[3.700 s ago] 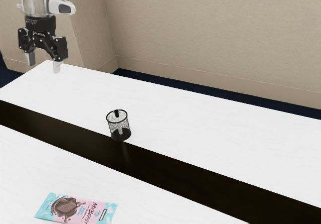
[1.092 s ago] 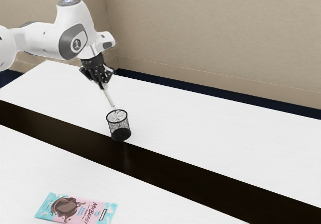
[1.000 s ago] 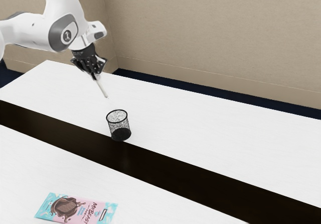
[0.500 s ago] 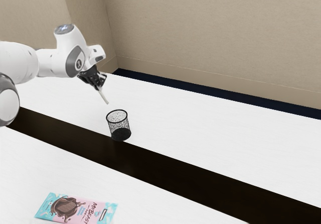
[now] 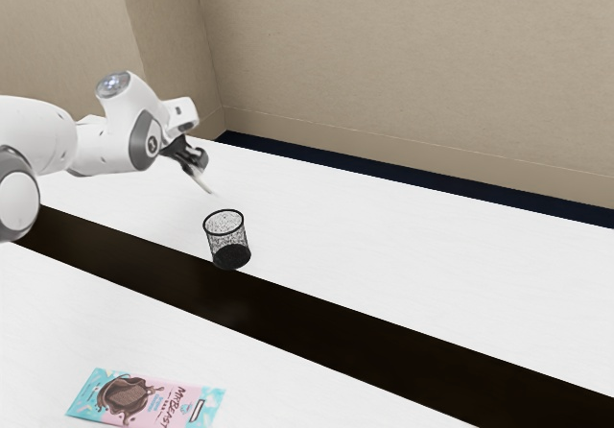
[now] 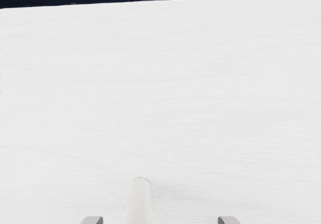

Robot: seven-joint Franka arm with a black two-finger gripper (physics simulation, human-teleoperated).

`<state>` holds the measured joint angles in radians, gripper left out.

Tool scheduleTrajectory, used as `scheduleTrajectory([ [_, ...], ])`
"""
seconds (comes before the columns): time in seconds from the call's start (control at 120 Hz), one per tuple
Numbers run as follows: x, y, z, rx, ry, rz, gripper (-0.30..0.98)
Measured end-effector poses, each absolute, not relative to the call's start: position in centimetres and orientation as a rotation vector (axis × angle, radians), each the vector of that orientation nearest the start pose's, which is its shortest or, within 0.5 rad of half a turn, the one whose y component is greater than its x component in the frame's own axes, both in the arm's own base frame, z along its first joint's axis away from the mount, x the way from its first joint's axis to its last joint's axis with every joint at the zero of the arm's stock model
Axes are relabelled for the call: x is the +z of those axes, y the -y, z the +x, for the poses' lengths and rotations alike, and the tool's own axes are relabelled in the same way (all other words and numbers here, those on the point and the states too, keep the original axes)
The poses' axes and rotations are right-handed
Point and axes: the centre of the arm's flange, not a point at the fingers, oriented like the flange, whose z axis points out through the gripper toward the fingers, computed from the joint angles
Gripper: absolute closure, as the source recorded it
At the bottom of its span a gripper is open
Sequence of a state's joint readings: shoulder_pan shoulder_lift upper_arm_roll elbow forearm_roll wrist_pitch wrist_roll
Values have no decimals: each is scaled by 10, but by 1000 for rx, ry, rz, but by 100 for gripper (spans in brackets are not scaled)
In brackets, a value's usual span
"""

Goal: Take the marker out of the pen holder and place it to the left of the pen holder.

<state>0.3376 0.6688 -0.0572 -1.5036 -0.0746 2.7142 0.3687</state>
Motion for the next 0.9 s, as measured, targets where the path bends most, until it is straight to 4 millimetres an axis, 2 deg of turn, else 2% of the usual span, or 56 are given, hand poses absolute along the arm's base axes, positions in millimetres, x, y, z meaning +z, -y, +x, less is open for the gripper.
scheduleTrajectory([
  [0.058, 349, -211, 713, -817, -48, -2927, 27],
  [0.142, 412, -160, 668, -840, -161, -2908, 19],
  [0.175, 456, -138, 645, -875, -213, -2887, 16],
  [0.233, 561, -112, 611, -924, -275, -2849, 12],
  [0.267, 613, -101, 595, -920, -300, -2838, 10],
  [0.3, 653, -89, 575, -889, -321, -2837, 9],
  [0.342, 680, -72, 554, -814, -353, -2844, 7],
  [0.417, 681, -58, 536, -623, -369, -2890, 5],
  [0.575, 661, -71, 522, -317, -275, -2965, 2],
  [0.642, 660, -75, 522, -240, -251, -2972, 2],
  [0.775, 663, -49, 520, -151, -308, -2955, 1],
  [0.9, 662, -43, 515, -96, -308, -2953, 1],
])
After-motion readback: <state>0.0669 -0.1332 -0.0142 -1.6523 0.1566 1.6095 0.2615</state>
